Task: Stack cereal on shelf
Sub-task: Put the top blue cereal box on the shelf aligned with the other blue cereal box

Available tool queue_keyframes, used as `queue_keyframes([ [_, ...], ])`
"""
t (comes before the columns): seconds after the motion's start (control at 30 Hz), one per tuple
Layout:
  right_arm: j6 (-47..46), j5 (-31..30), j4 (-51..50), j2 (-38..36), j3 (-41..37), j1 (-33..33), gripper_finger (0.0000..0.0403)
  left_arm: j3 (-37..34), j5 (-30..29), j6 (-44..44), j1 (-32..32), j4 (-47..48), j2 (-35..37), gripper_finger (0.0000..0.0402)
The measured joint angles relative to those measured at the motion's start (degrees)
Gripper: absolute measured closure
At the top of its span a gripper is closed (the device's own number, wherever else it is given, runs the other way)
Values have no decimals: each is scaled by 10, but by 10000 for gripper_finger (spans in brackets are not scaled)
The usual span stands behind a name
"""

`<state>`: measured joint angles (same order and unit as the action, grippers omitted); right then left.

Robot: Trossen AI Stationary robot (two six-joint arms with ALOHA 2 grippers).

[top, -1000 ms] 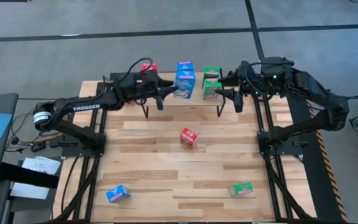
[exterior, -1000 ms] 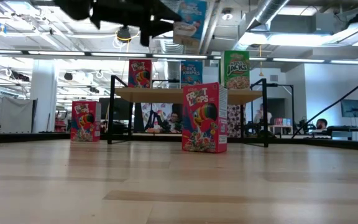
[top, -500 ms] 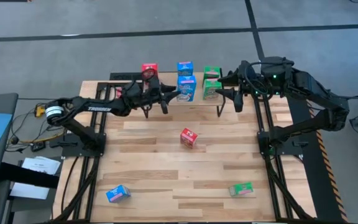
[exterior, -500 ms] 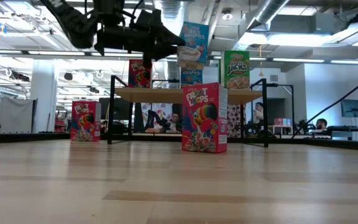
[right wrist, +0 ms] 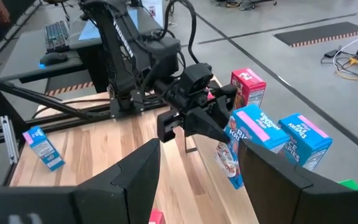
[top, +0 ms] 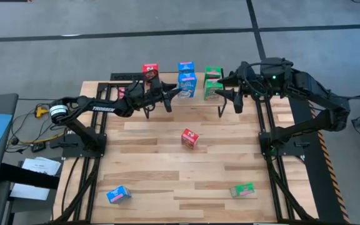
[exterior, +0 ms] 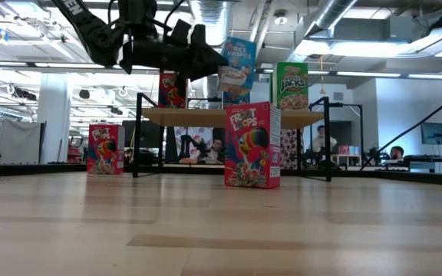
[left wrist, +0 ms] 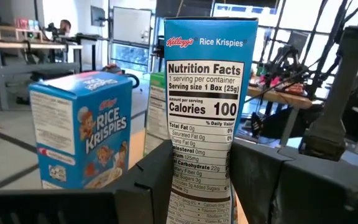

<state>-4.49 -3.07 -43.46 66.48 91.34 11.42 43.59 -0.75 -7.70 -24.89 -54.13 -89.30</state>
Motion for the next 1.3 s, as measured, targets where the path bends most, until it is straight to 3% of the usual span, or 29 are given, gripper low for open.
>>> queue_keyframes([
  [0.5,0,1,-6,38,0,-1,163,0,-12,36,-2,25,0,275],
  [1.3,-1,1,-30,40,0,3,163,0,17,-26,-23,47,0,275],
])
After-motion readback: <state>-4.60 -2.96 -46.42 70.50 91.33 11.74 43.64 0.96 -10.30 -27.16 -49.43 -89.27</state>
